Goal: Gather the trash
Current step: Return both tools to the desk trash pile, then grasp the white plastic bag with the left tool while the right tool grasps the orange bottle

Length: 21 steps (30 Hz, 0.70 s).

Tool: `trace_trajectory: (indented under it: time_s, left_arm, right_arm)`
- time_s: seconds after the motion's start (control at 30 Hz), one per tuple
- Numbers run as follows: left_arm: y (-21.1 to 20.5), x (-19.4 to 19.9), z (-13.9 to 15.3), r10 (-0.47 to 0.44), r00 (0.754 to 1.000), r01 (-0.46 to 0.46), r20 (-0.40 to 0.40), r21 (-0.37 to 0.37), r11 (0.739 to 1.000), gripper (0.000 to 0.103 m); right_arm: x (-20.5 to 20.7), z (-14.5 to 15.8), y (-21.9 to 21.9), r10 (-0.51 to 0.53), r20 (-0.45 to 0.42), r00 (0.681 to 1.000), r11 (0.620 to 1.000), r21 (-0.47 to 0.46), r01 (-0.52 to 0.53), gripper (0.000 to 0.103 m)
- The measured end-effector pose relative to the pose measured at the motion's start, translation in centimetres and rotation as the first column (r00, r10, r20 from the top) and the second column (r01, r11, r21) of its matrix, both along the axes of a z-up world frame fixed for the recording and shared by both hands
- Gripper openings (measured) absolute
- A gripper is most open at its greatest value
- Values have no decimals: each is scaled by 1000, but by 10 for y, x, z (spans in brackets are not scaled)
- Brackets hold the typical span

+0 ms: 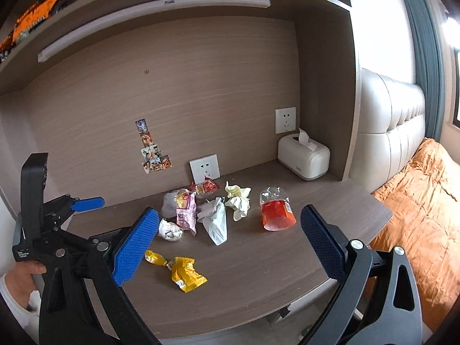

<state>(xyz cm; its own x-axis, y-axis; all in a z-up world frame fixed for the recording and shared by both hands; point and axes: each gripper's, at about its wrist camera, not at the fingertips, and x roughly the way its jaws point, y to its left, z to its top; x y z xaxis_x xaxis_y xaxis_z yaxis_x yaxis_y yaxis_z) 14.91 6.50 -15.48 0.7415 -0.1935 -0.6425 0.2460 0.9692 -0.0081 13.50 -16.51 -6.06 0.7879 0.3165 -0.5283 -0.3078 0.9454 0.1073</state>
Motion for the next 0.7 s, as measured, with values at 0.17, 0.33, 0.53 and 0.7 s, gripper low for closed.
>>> trace_trajectory:
  time_s: [0.17,0.33,0.53,0.7]
  left_arm:
    - [15,5,-8,3,1000,-3,-11,-8,1000,98]
    - [28,12,-35,18,998,-20,-64,-22,1000,98]
    - [36,15,-68,54,988,-61,-144,-47,997,98]
    - [31,32,-89,95,981,-107,-169,-64,992,98]
  right_arm:
    - [7,-3,23,18,-20,1000,1000,-14,-18,98]
    - [13,-20,43,67,-57,996,996,-60,-70,98]
    - [22,-47,57,143,-96,985,986,-78,-150,98]
    - [40,-69,53,149,-129,980,983,-86,-160,98]
